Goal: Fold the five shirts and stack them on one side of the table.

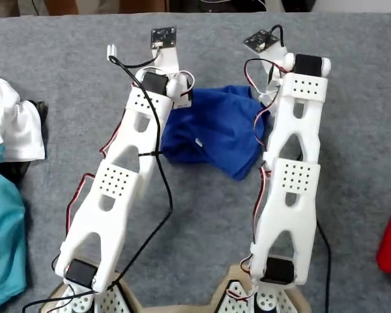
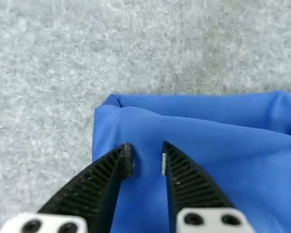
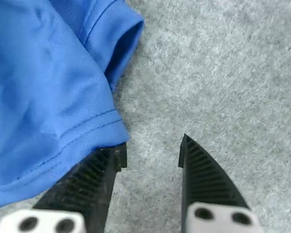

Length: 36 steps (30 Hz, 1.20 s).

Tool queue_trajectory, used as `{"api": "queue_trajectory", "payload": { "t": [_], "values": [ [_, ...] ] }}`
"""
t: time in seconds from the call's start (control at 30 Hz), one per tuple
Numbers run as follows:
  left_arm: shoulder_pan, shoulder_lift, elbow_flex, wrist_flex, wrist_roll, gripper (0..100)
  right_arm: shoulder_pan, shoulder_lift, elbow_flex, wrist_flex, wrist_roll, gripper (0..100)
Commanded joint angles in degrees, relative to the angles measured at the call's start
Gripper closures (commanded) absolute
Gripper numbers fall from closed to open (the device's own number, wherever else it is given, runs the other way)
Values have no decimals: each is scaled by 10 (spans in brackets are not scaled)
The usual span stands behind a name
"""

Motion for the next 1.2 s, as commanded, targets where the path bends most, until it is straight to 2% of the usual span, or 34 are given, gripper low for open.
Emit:
{"api": "queue_trajectory", "payload": {
  "t": [0.0,0.3,0.43,0.7,0.87,1.07,1.17],
  "values": [
    [-8,-6,-3,-11,0,882,7,-51,-2,-5,7,814],
    [-10,43,-8,-55,-4,891,13,-51,2,-13,8,814],
    [-15,44,-9,-60,-4,984,16,-51,-1,-13,8,814],
    [-51,43,-11,-102,0,980,16,-51,-1,-13,8,814],
    [-68,44,-52,-99,0,980,16,-51,-1,-13,8,814],
    [-57,44,-55,-91,1,978,15,-51,0,-11,9,814],
    [-40,43,-60,-40,1,919,10,-55,-1,4,24,814]
  ]
}}
